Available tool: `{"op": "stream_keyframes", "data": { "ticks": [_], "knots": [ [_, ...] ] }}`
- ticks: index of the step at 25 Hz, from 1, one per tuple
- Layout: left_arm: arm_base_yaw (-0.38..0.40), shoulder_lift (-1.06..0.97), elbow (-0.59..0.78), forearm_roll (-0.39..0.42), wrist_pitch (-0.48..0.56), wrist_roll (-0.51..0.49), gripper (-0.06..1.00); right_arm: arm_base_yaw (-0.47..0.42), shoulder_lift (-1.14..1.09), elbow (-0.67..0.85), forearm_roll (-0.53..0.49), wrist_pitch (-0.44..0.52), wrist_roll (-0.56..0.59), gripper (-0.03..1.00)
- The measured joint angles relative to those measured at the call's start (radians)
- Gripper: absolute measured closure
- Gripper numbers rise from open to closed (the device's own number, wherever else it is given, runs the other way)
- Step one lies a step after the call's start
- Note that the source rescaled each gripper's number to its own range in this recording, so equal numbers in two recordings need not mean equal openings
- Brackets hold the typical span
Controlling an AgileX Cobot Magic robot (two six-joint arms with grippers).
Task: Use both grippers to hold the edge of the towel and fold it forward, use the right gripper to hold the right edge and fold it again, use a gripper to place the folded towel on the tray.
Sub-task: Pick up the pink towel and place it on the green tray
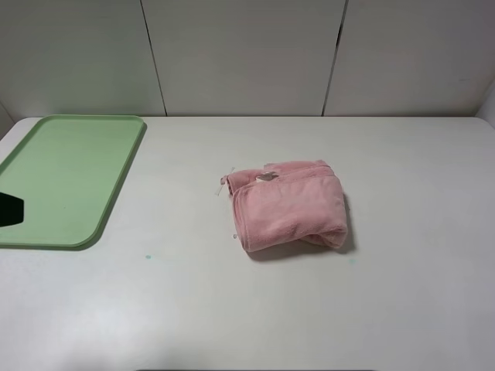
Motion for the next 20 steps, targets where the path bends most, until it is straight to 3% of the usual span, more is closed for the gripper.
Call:
{"op": "stream_keyframes", "data": {
  "ticks": [7, 14, 20],
  "knots": [
    [-0.031, 0.155, 0.000, -0.038, -0.092, 0.002, -0.04, 0.000, 0.000, 0.000, 0.000, 0.000, 0.000, -0.03],
    [-0.220, 0.294, 0.000, -0.050, -0.228, -0.029, -0.04, 0.000, 0.000, 0.000, 0.000, 0.000, 0.000, -0.03],
    [-0.377, 0.450, 0.000, -0.120, -0.402, -0.055, -0.04, 0.000, 0.000, 0.000, 0.000, -0.001, 0.000, -0.03]
  ]
}}
